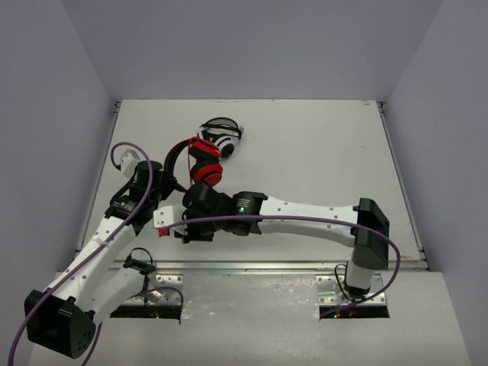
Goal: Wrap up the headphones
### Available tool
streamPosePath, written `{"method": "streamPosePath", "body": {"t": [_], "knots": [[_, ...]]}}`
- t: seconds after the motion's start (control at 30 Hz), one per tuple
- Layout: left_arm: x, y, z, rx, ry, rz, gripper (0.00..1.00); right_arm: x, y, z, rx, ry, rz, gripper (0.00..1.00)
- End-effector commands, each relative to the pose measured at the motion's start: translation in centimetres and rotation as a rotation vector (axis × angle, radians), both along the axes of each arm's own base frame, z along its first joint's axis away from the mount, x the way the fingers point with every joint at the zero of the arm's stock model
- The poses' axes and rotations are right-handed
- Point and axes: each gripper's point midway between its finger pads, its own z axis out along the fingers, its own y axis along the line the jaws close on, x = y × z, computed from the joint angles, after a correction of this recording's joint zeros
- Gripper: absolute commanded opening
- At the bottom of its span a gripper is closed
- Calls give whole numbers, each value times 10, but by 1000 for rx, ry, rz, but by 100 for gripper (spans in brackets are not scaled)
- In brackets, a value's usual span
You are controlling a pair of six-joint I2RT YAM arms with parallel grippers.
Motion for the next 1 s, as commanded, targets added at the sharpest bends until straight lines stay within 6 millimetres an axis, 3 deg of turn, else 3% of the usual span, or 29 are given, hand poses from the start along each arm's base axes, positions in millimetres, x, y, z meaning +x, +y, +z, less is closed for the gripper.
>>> {"method": "streamPosePath", "body": {"t": [0.0,0.1,0.23,0.47,0.77,0.97], "knots": [[20,-2,45,6,-219,40,0,-24,13,30,28,11,107,1],[12,-7,27,63,-200,41,0,-16,16,44,25,-28,101,1],[-2,-29,0,116,-161,-1,0,-5,15,52,7,-67,84,1],[-16,-50,-30,114,-154,-90,0,-2,-6,60,-23,-104,70,1],[-22,-66,-37,149,-192,-216,0,11,-37,62,-82,-186,30,1],[-21,-68,-37,176,-165,-235,0,15,-61,45,-141,-220,5,1]]}}
